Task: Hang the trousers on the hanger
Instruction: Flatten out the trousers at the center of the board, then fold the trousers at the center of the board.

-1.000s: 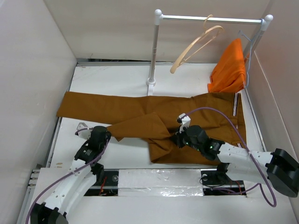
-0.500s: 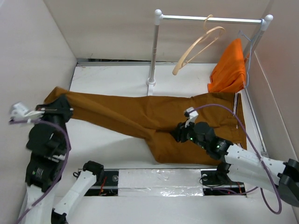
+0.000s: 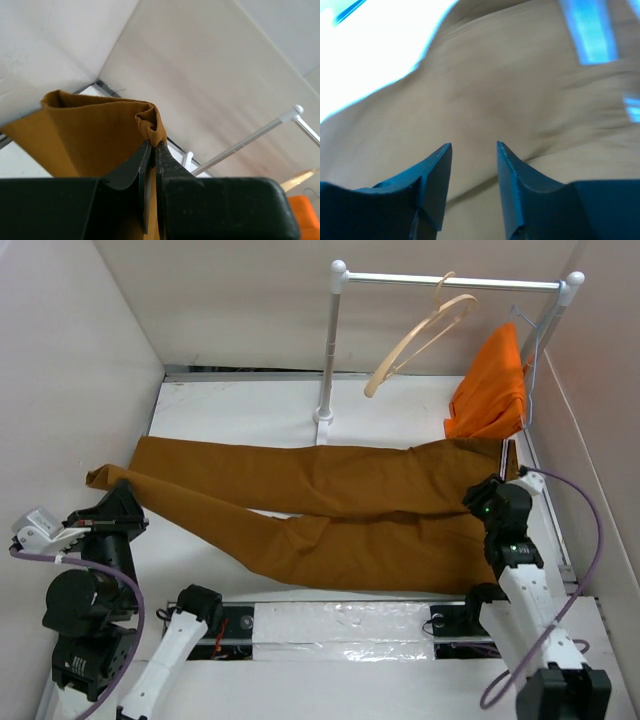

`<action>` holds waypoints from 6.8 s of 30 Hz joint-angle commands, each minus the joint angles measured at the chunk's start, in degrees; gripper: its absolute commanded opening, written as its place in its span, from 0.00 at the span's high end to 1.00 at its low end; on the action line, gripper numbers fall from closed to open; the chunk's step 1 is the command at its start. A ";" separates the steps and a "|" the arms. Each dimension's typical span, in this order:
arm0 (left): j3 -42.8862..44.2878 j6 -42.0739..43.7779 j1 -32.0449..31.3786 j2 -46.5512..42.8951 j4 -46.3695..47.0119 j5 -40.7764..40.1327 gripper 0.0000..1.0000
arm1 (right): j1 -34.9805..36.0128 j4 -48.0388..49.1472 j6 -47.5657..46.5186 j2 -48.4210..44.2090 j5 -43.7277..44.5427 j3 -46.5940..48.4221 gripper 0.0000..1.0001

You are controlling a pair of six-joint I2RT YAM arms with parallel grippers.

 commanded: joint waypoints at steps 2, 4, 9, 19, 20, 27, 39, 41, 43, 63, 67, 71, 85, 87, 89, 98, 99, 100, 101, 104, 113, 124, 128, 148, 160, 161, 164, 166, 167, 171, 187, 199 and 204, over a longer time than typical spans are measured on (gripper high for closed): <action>1.90 4.80 0.08 -1.16 5.90 8.14 1.00 | -14.44 5.78 0.82 8.55 -14.52 -0.32 0.51; 1.20 5.25 0.08 -2.21 6.87 9.65 1.00 | -15.51 10.43 0.48 16.61 -19.13 -0.76 0.51; -1.09 6.56 0.08 -5.11 9.07 11.15 1.00 | -11.57 19.32 4.68 33.43 -25.73 1.88 0.49; -1.53 7.27 -1.59 -8.28 8.64 9.66 1.00 | -3.65 20.83 6.46 55.32 -26.54 20.32 0.48; -1.45 7.10 -1.59 -8.37 8.11 9.83 1.00 | -3.65 20.04 6.36 56.20 -25.84 22.51 0.48; -4.69 5.08 -1.59 -8.80 8.02 13.17 1.00 | -5.23 16.63 2.77 42.97 -19.70 16.83 0.26; -12.96 4.46 -5.44 -12.93 11.80 13.18 1.00 | -16.03 -17.03 3.90 -0.37 -5.70 1.18 0.83; -12.61 4.46 -5.98 -14.43 11.10 12.12 1.00 | -17.26 -18.02 4.33 -3.63 -7.54 0.74 0.85; -12.61 4.46 -7.56 -15.13 10.83 11.86 1.00 | -17.27 -17.33 5.74 -1.12 -7.55 0.30 0.83; -16.03 4.19 -8.97 -17.77 10.83 12.38 1.00 | -16.30 -3.06 -2.86 35.58 -18.66 17.09 0.42; -16.21 4.11 -8.97 -19.70 10.83 11.59 1.00 | -18.93 -11.15 0.55 20.56 -8.19 9.82 0.31; -16.30 4.28 -9.50 -20.32 10.57 10.89 1.00 | -23.06 -17.13 5.74 2.03 -2.12 2.59 0.32; -16.12 4.37 -11.78 -20.23 9.25 9.48 1.00 | -29.13 -5.72 1.27 21.66 -11.06 3.54 0.34; -16.12 4.37 -11.78 -20.23 9.43 9.48 1.00 | -29.13 -4.05 2.32 25.44 -12.90 3.90 0.35; -16.12 4.37 -11.78 -20.06 9.43 9.48 1.00 | -29.13 -3.17 3.89 27.03 -13.18 4.16 0.39; -15.95 4.37 -11.78 -20.49 9.42 8.25 1.00 | -30.53 -13.69 5.67 12.12 -1.07 7.40 0.96; -15.77 4.46 -11.78 -20.76 9.77 7.29 1.00 | -31.15 -17.98 4.88 9.05 0.95 9.85 0.96; -15.68 4.63 -11.78 -21.11 9.95 6.24 1.00 | -31.94 -20.28 4.17 3.36 4.11 11.36 0.95; -15.34 4.63 -11.78 -21.29 10.04 4.92 1.00 | -33.69 -22.39 2.95 1.13 5.27 13.02 0.95; -13.93 4.28 -11.78 -21.81 9.69 0.35 1.00 | -35.81 -30.48 1.71 -3.11 8.17 20.49 0.95; -11.56 4.98 -12.84 -21.03 8.28 -3.78 1.00 | -35.12 -48.33 2.24 -12.68 12.31 35.09 0.99; -2.77 -5.01 -31.34 -19.88 -9.19 -28.30 1.00 | -27.56 -55.74 -9.44 -13.58 16.17 43.37 0.95; 1.53 -10.30 -39.09 -20.67 -15.78 -33.76 1.00 | -24.48 -57.48 -8.39 -10.50 17.41 46.96 0.99; 1.13 21.95 -50.28 -2.73 11.00 -56.34 1.00 | -28.34 -29.90 -15.43 37.30 4.49 51.89 1.00; -8.99 19.02 -53.97 21.39 26.61 -55.03 1.00 | -27.82 -21.10 -9.81 45.85 0.10 48.11 1.00; -10.83 24.36 -53.97 23.69 34.31 -55.29 1.00 | -27.82 -20.75 -9.29 45.58 -0.69 47.67 1.00; -11.56 21.91 -32.70 32.74 39.07 -43.05 1.00 | -25.80 -20.13 -9.02 44.53 -0.08 46.00 1.00; -1.28 -4.38 -11.81 41.06 9.27 -13.10 1.00 | -25.09 -19.52 -9.37 43.65 0.88 44.43 1.00; -0.75 -4.94 -0.65 42.16 8.55 -7.10 1.00 | -24.48 -19.34 -9.54 42.51 1.23 43.90 1.00; -4.26 -1.52 5.68 38.31 12.42 -3.72 1.00 | -23.60 -18.81 -9.11 41.62 2.12 43.45 1.00; -3.39 -11.36 23.99 51.38 -0.14 -15.03 1.00 | -23.07 -21.62 -8.84 49.79 5.02 53.64 1.00; 7.60 -13.38 37.08 70.89 -3.84 -4.93 1.00 | -24.39 -22.16 -6.12 57.09 0.45 62.08 1.00; 14.28 -10.94 37.08 77.85 -2.11 -3.10 1.00 | -24.39 -21.26 -6.38 59.72 0.80 65.32 1.00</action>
